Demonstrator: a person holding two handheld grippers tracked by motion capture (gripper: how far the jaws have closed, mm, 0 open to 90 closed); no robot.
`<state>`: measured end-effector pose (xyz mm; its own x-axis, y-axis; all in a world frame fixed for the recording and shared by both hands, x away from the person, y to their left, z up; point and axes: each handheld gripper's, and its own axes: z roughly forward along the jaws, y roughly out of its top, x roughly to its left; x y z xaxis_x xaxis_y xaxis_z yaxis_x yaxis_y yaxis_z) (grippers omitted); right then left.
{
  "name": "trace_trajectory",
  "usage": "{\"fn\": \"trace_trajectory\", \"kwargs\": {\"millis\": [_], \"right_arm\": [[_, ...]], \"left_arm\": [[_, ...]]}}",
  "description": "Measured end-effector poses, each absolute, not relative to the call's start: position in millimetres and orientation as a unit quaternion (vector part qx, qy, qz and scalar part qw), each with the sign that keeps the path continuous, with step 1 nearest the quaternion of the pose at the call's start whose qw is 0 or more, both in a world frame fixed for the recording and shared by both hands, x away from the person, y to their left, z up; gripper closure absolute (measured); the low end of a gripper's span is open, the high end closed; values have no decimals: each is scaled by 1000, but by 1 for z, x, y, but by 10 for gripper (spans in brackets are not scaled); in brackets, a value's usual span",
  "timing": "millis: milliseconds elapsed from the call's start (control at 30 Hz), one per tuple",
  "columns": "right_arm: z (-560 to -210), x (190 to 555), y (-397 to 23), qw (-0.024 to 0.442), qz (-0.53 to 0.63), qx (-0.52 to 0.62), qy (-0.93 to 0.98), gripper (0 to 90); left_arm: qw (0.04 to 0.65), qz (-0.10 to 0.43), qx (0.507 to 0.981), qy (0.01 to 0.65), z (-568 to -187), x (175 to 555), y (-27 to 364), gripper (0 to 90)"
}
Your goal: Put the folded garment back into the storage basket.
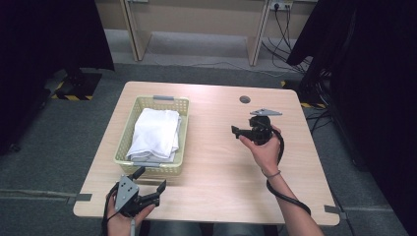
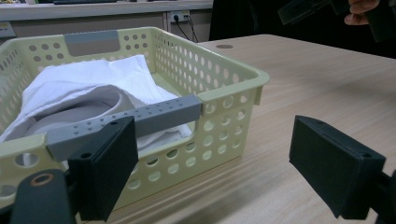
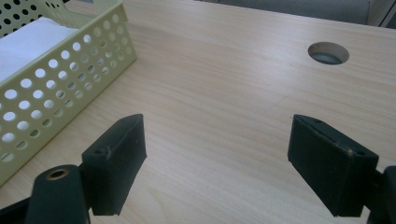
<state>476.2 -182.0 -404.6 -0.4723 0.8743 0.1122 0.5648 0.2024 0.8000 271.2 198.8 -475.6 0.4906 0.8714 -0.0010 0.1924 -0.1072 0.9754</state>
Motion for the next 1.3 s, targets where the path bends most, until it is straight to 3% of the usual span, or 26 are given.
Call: {"fn": "trace_trajectory", "kwargs": {"millis": [1300], "right_arm": [[-425,458,-227,193,407,510,733,197]], "left_arm": [[535,322,673,396,-482,275,200,147]]}}
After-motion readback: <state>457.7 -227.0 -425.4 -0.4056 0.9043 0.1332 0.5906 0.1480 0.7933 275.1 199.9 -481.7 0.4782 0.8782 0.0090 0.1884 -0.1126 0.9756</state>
